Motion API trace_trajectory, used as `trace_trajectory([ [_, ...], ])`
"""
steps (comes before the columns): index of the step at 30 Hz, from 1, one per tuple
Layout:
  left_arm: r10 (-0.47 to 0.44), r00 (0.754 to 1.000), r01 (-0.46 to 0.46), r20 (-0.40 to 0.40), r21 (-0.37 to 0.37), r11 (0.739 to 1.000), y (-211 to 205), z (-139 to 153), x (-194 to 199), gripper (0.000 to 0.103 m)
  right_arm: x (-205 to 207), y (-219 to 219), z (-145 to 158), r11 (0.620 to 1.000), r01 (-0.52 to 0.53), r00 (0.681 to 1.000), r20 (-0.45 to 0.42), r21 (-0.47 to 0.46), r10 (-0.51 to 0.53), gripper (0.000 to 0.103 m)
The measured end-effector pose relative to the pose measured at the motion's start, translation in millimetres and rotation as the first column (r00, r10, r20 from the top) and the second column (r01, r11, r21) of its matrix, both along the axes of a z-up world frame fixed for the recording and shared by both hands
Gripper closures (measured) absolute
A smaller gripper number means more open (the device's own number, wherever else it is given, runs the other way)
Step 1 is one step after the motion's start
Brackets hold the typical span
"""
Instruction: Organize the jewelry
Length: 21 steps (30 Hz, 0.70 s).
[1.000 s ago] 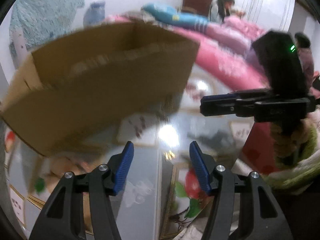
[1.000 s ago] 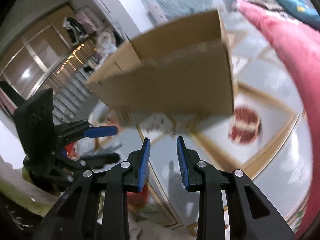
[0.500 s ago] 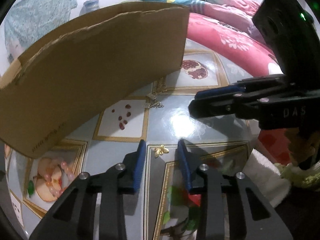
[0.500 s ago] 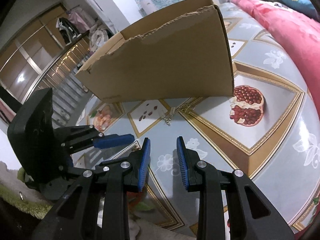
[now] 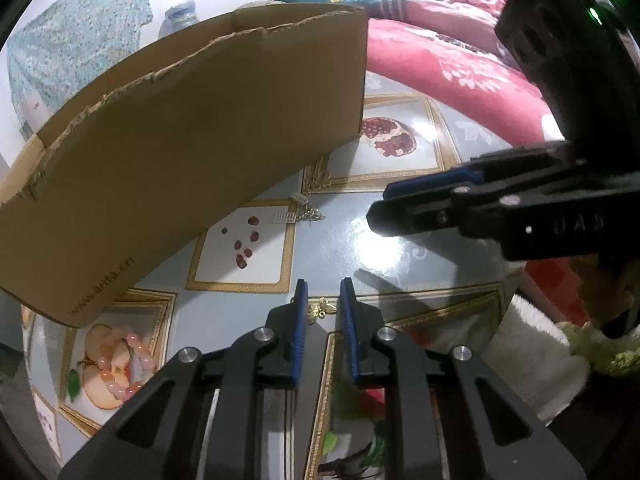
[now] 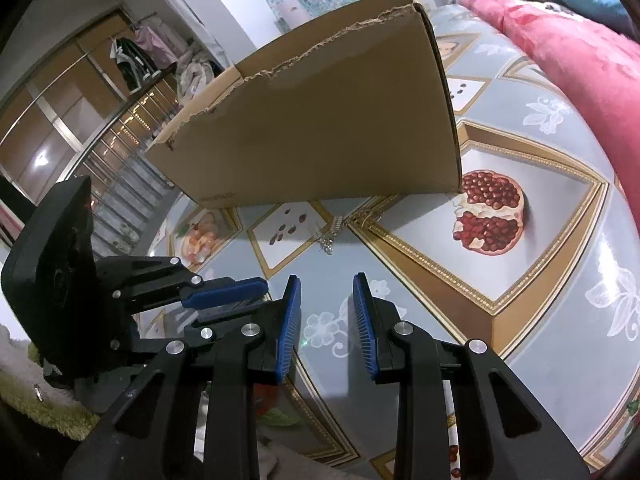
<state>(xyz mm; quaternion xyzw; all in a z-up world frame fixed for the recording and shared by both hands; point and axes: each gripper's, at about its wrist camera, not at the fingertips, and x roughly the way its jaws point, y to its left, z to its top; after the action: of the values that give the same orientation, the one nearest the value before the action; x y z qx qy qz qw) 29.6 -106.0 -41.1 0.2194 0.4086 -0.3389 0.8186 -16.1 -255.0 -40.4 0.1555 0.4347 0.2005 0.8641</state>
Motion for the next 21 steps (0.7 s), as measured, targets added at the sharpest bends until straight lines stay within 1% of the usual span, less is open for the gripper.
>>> trace_trajectory([
  [3,0.004,1.0,-0.004,-0.002,0.005,1.0,-1,-1,0,0.087,-1,1,0,1.0,0.0,1.0,0.003,0.002,0.0,0.075],
  [7,0.016,0.999,-0.017,-0.028,-0.023,1.0,4,0,3,0.087,-2,3,2,1.0,0.001,1.0,0.011,-0.003,-0.001,0.075],
  [9,0.013,1.0,-0.014,-0.023,-0.027,1.0,6,0,2,0.09,-2,3,3,1.0,0.001,1.0,0.014,-0.004,-0.001,0.075],
  [11,0.01,1.0,-0.011,-0.018,-0.029,1.0,7,0,2,0.09,-3,3,4,1.0,0.003,1.0,0.017,-0.006,-0.003,0.075],
  [12,0.007,1.0,-0.008,-0.017,-0.032,0.999,7,0,2,0.094,-3,2,4,1.0,0.004,1.0,0.017,-0.005,-0.004,0.075],
  [21,0.007,1.0,-0.007,-0.006,-0.045,0.999,14,1,1,0.095,-2,5,6,1.0,-0.006,1.0,0.027,-0.023,0.006,0.075],
])
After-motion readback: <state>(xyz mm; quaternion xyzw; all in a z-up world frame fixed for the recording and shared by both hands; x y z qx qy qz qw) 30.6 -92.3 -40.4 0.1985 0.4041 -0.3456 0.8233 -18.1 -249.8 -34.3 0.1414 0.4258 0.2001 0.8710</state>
